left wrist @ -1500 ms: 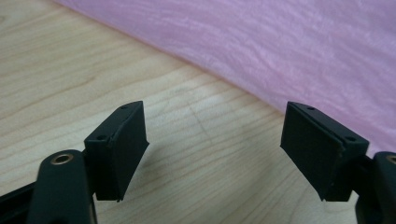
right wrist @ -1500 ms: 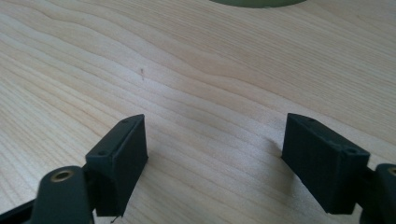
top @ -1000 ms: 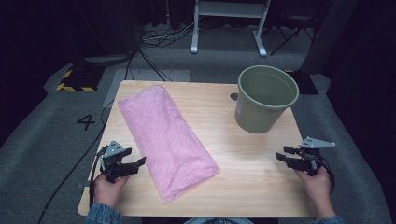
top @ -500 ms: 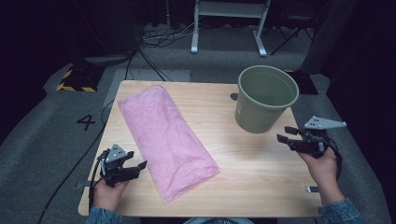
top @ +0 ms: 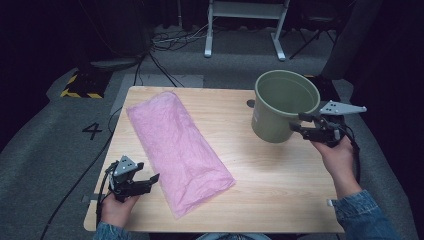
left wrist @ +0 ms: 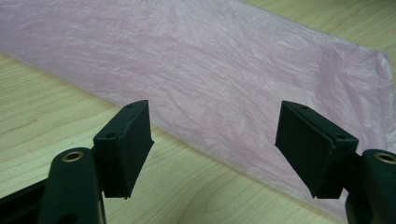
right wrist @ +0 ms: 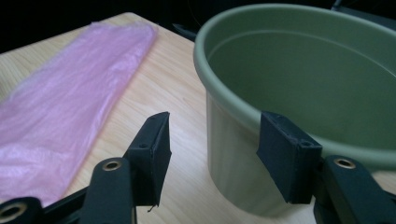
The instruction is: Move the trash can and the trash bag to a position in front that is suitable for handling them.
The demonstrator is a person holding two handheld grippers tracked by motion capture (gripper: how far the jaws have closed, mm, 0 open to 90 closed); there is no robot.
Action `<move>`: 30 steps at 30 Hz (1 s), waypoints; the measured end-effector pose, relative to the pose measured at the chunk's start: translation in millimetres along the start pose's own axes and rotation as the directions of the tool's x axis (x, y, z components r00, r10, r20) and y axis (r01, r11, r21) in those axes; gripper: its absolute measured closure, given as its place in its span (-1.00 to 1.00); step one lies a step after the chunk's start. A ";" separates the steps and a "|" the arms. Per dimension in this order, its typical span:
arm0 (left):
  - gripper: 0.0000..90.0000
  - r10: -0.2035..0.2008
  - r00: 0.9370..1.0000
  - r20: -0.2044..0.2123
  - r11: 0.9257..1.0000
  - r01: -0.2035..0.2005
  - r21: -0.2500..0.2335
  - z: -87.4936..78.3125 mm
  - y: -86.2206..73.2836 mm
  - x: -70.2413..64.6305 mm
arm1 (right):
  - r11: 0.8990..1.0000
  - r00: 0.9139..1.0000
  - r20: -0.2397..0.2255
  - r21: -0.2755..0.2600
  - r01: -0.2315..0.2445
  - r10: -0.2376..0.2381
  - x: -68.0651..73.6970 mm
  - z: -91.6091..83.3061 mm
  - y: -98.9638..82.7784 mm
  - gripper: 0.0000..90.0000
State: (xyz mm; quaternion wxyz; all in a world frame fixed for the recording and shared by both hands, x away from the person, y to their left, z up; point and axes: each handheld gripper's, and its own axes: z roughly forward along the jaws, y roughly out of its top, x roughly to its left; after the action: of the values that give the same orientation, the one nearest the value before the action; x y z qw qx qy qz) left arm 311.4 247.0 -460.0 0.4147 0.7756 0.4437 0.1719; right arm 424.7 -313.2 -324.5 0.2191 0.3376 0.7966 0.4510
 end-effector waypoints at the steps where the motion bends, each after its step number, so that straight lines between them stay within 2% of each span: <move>1: -0.40 0.008 1.000 0.001 1.000 -0.008 0.005 0.7 0.1 -0.6 | 1.000 1.000 0.000 0.000 0.000 0.000 0.0 0.0 0.0 -0.02; 4: -0.37 0.022 1.000 -0.004 1.000 -0.022 0.019 2.1 0.1 -1.6 | 1.000 1.000 0.009 0.011 0.006 -0.006 0.0 9.7 9.8 -0.02; 7: -0.38 0.006 1.000 0.007 1.000 -0.006 0.004 3.1 -0.1 -0.6 | 0.999 1.000 0.005 0.036 0.001 -0.001 -0.9 25.2 19.4 -0.02; 12: -0.36 0.018 1.000 0.007 1.000 -0.018 0.016 4.4 -0.7 0.1 | 0.998 1.000 0.000 0.060 -0.009 0.009 -0.9 42.7 21.9 0.00; 14: -0.36 0.015 1.000 0.007 1.000 -0.015 0.021 4.9 -1.5 1.2 | 0.997 1.000 -0.007 0.070 -0.022 0.023 -1.9 53.1 21.6 0.01; 17: -0.36 0.001 1.000 0.014 1.000 -0.001 0.012 5.7 -2.2 2.9 | 0.997 0.999 -0.018 0.068 -0.029 0.031 -1.5 57.6 22.2 0.03; 21: -0.36 0.004 1.000 0.017 1.000 -0.004 0.022 8.1 -2.4 2.2 | 0.995 0.999 -0.044 0.101 0.008 -0.003 -0.6 69.8 28.6 0.25; 24: -0.35 0.010 1.000 0.018 1.000 -0.010 0.025 8.5 -2.5 1.1 | 0.993 0.999 -0.053 0.115 0.014 -0.008 0.5 74.4 31.9 0.32; 25: -0.35 0.013 1.000 0.017 1.000 -0.014 0.026 8.2 -2.5 0.8 | 0.991 0.998 -0.054 0.128 0.030 -0.024 4.5 77.4 34.1 0.42; 28: -0.35 0.013 1.000 0.016 1.000 -0.013 0.022 7.2 -3.1 1.6 | 0.991 0.998 -0.045 0.122 0.049 -0.044 8.6 77.6 34.0 0.46; 30: -0.35 0.007 1.000 0.016 1.000 -0.008 0.020 7.0 -3.8 2.5 | 0.990 0.997 -0.042 0.126 0.067 -0.062 13.2 74.3 32.9 0.60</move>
State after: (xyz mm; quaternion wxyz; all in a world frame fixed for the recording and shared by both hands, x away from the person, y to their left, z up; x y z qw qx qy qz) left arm 315.2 246.6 -467.5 0.4096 0.7828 0.4393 0.1628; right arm 475.6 -249.1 -333.5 0.1963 0.3165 0.8383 0.3982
